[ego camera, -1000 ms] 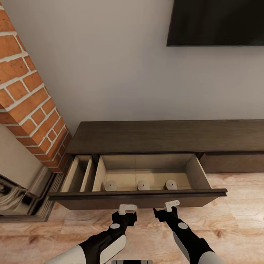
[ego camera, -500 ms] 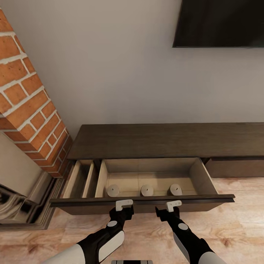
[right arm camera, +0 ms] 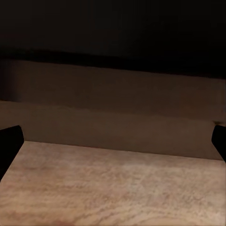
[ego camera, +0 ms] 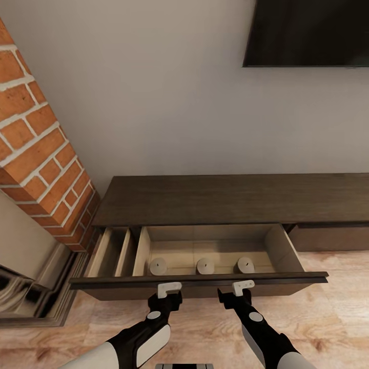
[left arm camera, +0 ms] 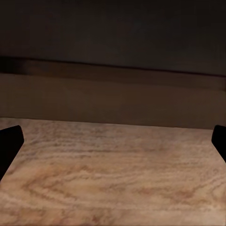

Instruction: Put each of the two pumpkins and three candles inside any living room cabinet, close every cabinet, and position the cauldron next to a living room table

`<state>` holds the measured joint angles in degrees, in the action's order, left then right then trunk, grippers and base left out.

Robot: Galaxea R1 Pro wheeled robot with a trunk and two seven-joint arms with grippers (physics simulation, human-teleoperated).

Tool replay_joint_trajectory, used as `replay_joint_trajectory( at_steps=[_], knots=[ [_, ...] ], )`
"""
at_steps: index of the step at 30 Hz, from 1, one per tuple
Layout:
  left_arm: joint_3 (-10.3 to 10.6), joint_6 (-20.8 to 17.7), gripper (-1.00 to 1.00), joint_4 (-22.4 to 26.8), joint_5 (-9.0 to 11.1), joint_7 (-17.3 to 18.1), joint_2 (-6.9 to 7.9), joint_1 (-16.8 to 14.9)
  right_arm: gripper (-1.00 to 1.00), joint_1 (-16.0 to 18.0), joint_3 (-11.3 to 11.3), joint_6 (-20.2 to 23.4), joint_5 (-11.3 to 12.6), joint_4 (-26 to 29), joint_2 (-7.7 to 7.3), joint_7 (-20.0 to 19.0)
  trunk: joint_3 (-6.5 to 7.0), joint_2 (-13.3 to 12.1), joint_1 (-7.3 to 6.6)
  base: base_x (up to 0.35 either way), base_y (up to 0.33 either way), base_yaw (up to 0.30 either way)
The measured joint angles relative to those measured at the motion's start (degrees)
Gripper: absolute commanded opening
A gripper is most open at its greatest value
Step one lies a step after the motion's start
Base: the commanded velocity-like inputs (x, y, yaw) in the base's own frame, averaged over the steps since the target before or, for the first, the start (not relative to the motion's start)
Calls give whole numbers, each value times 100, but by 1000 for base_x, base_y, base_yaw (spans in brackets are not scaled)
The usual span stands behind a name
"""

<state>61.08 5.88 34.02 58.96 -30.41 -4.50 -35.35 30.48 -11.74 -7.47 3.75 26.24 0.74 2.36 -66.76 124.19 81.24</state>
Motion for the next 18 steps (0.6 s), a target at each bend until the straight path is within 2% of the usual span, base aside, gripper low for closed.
replay_joint_trajectory(
  at_steps=[14, 18],
  knots=[
    [27, -17, 100, -8, -16, -35, 1, 0, 100, 2, -4, 0, -5, -5, 5, -7, 0, 0, 0, 2, 0, 0],
    [19, -17, 100, -9, -16, -35, 2, 1, 100, 0, 0, 0, 5, -18, 5, -10, 0, 0, 0, 218, 0, 0]
  ],
)
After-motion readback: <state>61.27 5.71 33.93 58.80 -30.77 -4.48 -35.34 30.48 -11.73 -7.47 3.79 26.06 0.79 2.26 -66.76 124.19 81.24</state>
